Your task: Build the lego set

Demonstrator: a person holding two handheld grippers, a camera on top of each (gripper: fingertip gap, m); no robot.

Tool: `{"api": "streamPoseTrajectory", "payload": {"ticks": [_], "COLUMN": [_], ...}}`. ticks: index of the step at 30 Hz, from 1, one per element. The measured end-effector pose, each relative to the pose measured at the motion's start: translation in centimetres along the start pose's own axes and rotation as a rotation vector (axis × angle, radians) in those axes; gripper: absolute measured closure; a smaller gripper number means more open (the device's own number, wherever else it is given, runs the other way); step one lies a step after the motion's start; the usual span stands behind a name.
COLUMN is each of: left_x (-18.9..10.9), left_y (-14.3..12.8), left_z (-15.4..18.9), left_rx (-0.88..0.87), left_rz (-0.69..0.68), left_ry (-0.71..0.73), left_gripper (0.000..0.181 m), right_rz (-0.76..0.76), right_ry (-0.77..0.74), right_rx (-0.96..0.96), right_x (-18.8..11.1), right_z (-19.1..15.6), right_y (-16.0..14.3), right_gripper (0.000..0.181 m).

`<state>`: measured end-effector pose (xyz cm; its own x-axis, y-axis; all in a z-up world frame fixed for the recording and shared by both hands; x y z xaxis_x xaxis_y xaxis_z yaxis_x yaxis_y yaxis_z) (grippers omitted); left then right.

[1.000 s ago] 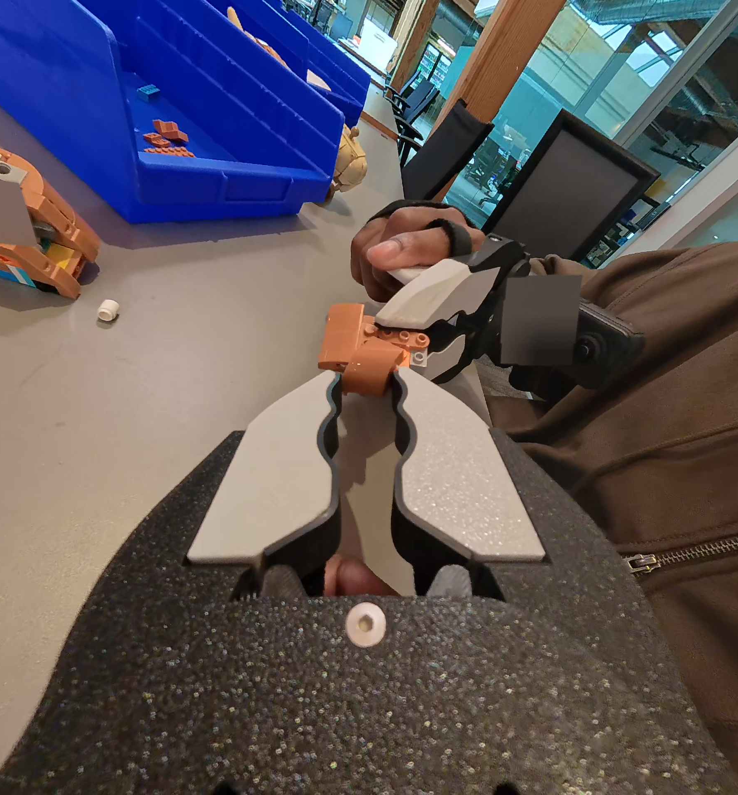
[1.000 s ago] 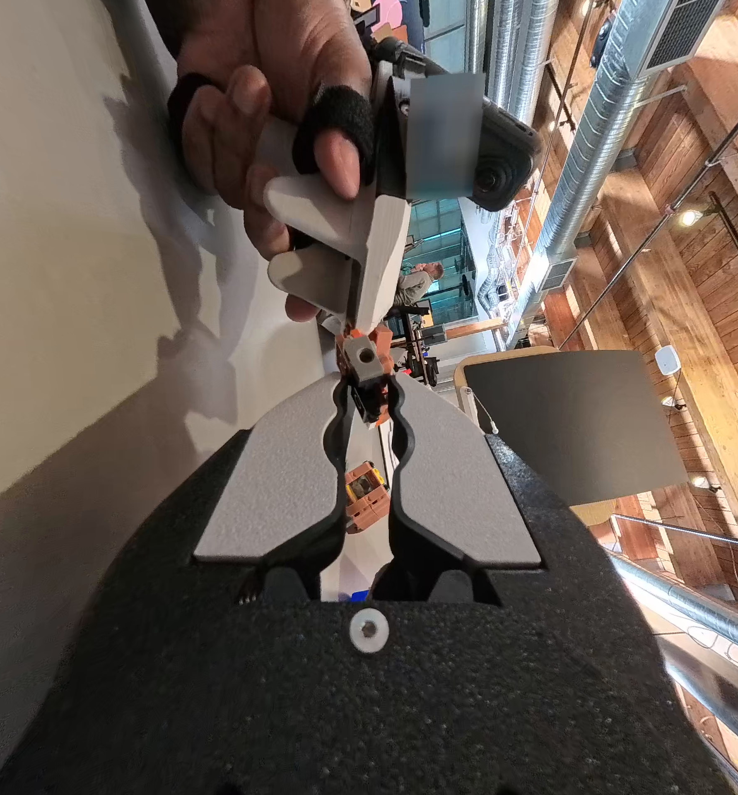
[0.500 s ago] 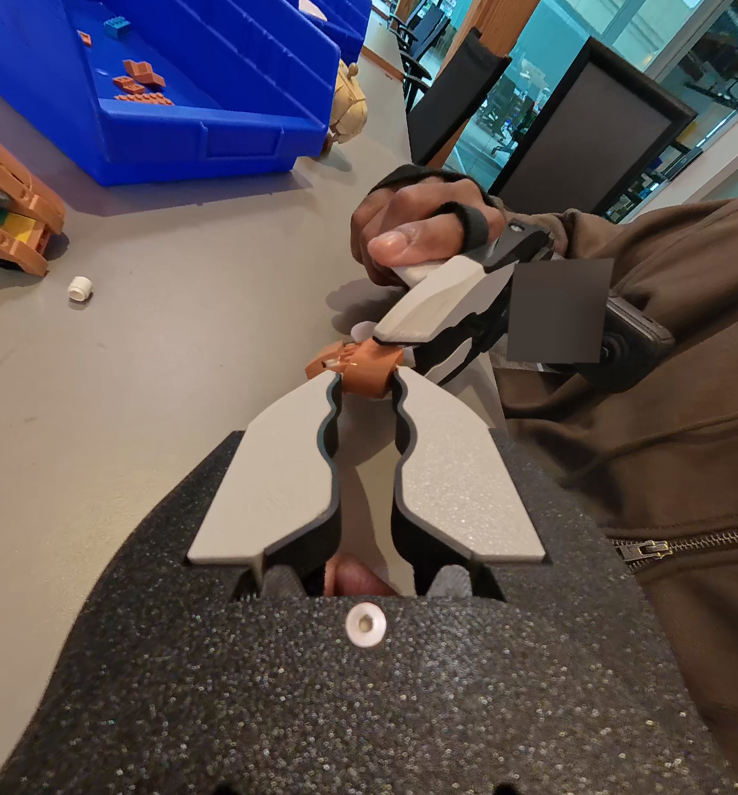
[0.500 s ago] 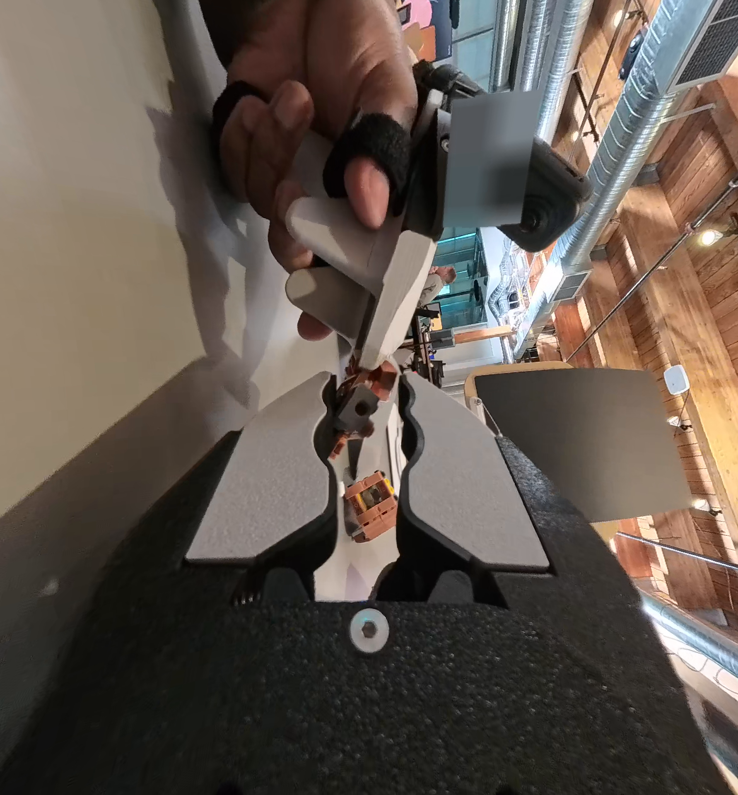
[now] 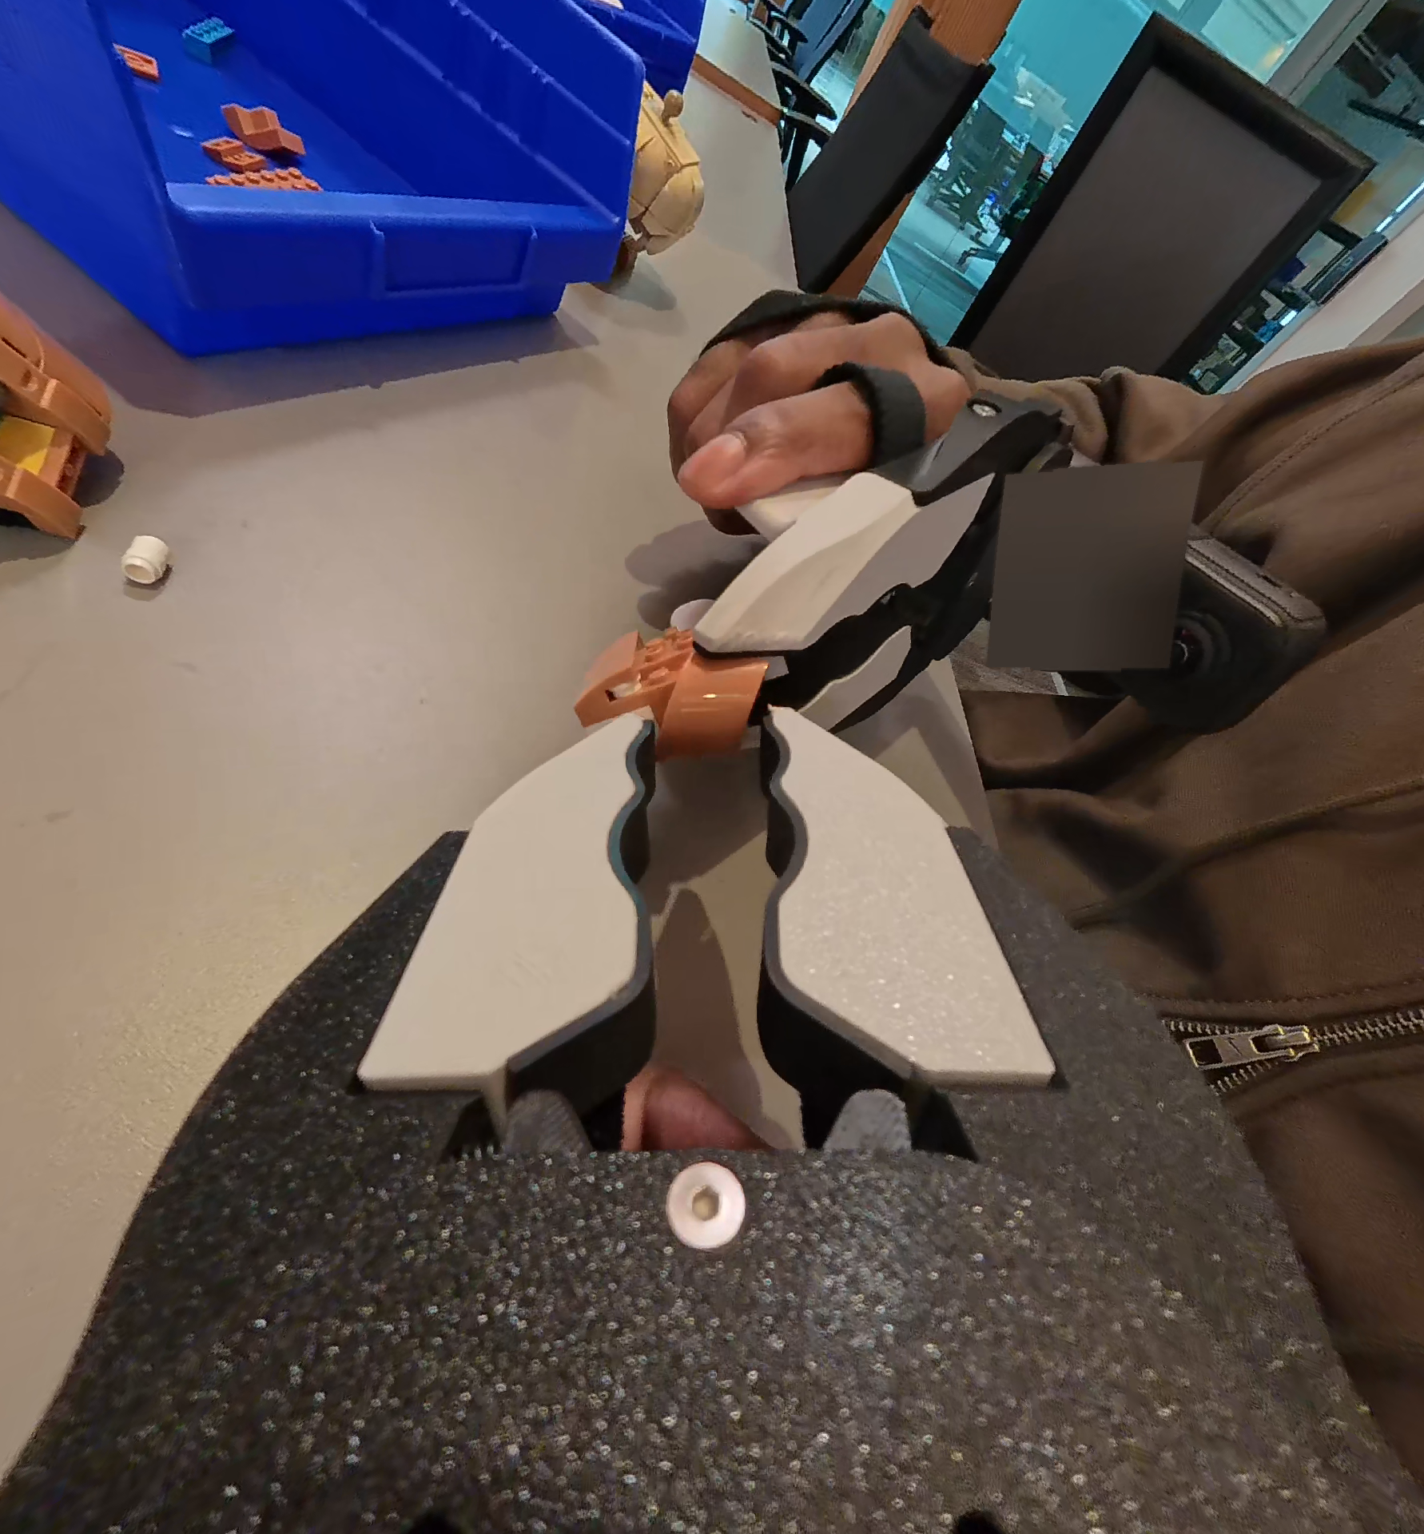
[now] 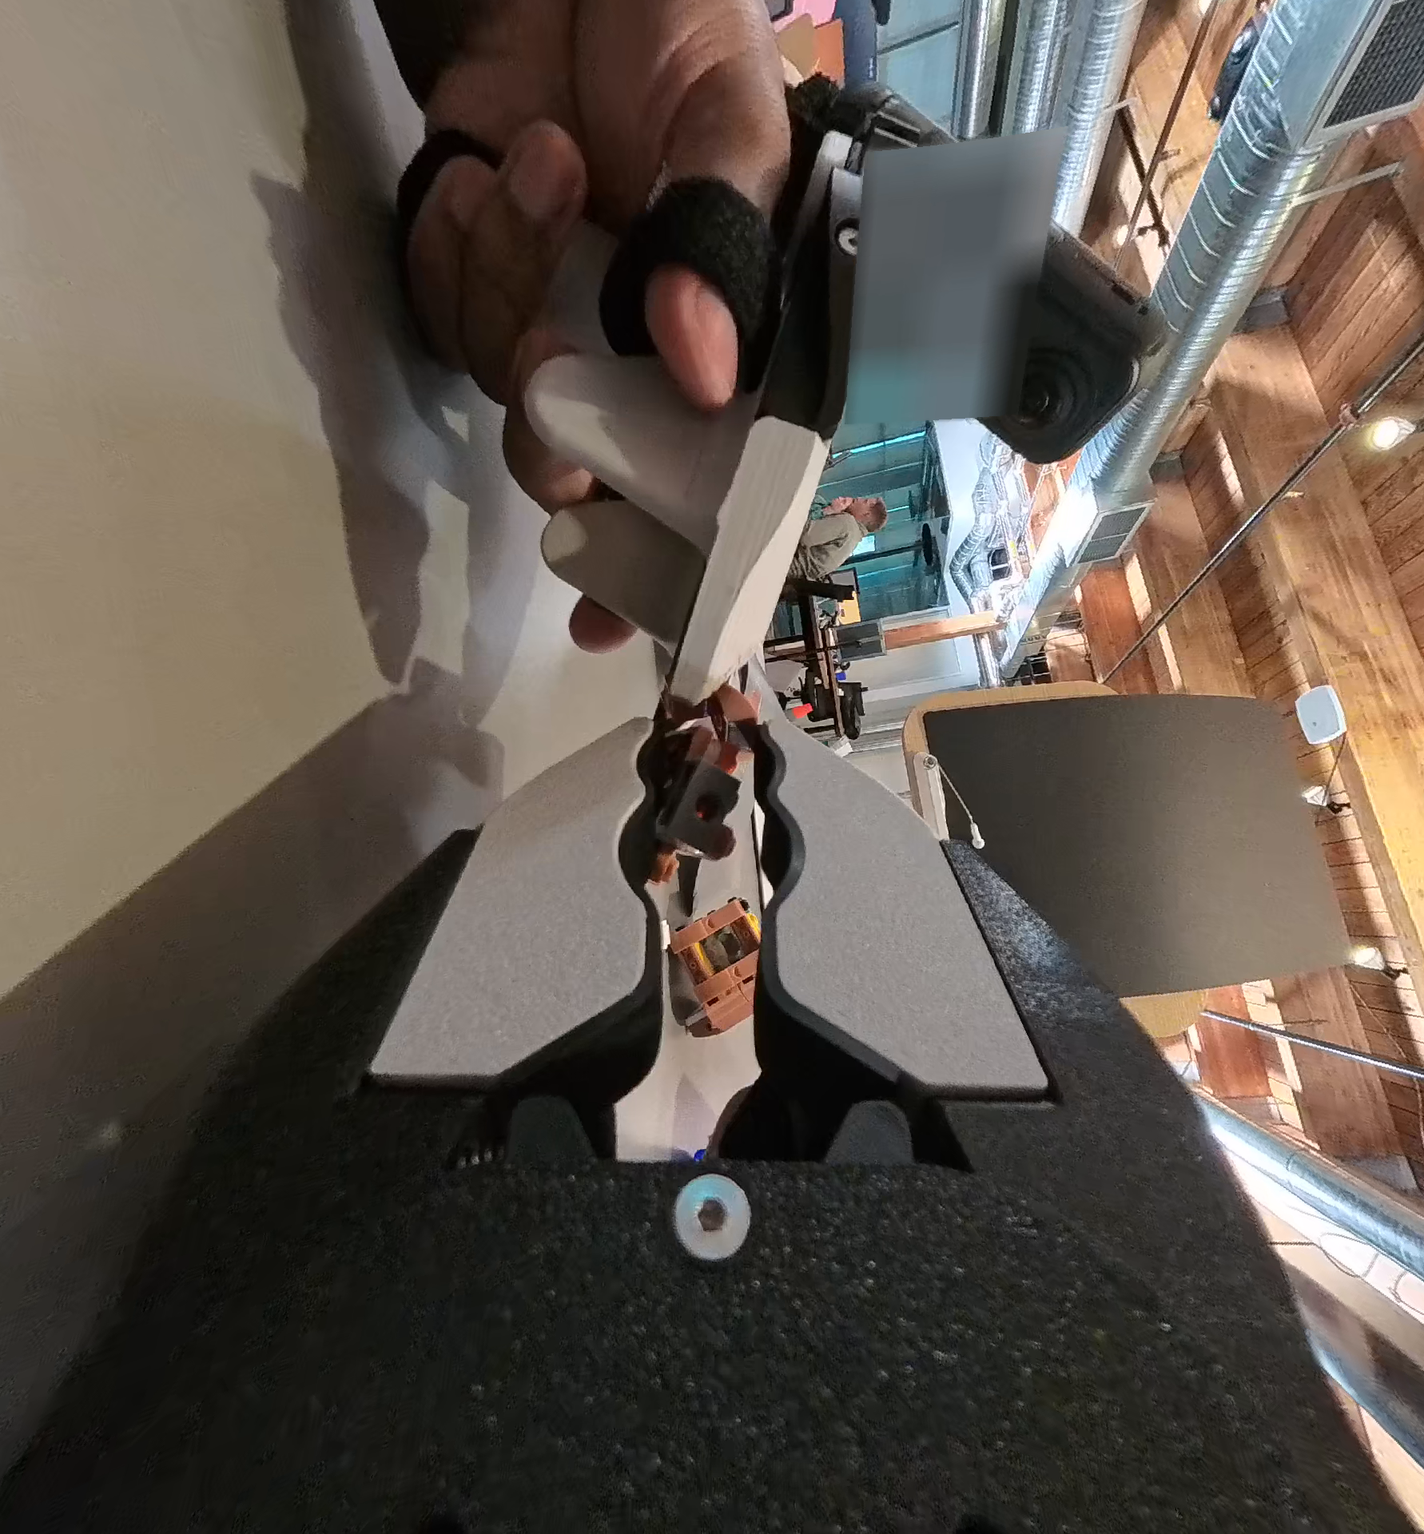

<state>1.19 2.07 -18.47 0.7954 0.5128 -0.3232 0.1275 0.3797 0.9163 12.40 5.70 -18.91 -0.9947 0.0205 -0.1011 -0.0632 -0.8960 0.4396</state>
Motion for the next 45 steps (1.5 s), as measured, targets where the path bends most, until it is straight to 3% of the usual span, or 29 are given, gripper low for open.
{"api": "streamPoseTrajectory", "payload": {"ticks": [8, 16, 22, 29, 36, 45], "left_x": [-0.4, 0.2, 0.3, 0.3, -0.1, -0.2], "left_y": [0.0, -0.3, -0.3, 0.2, 0.6, 0.6], "left_z": [0.4, 0.1, 0.1, 0.3, 0.2, 0.1], "left_rx": [0.103, 0.09, 0.123, 0.118, 0.035, 0.033], "left_rz": [0.008, -0.055, -0.057, 0.012, 0.094, 0.098], "left_ry": [0.04, 0.079, 0.091, 0.064, 0.017, 0.018], "left_gripper": [0.152, 0.153, 0.153, 0.163, 0.158, 0.16], "right_rz": [0.008, -0.005, 0.001, 0.015, -0.001, -0.022], "right_ry": [-0.008, 0.019, 0.027, 0.017, -0.005, 0.008], "right_rx": [0.03, 0.044, 0.183, 0.267, 0.254, 0.251], "right_x": [-0.1, 0.1, -0.1, -0.1, -0.2, 0.0], "right_z": [0.3, 0.0, 0.9, 1.3, 1.4, 1.2], "right_y": [-0.1, -0.3, -0.4, -0.3, -0.5, -0.6], "right_gripper": [0.162, 0.162, 0.162, 0.163, 0.168, 0.168]}}
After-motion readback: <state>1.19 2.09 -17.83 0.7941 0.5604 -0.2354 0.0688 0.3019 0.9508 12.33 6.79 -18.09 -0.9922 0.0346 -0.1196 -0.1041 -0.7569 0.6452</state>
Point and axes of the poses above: each gripper's, where its closed fingertips meet, x out along the fingers, y out of its top, z = x × y across the jaws, the point moved 7 cm from there along -x, back along the fingers, and after that the axes turned 12 degrees about x, right-handed, at the moved point
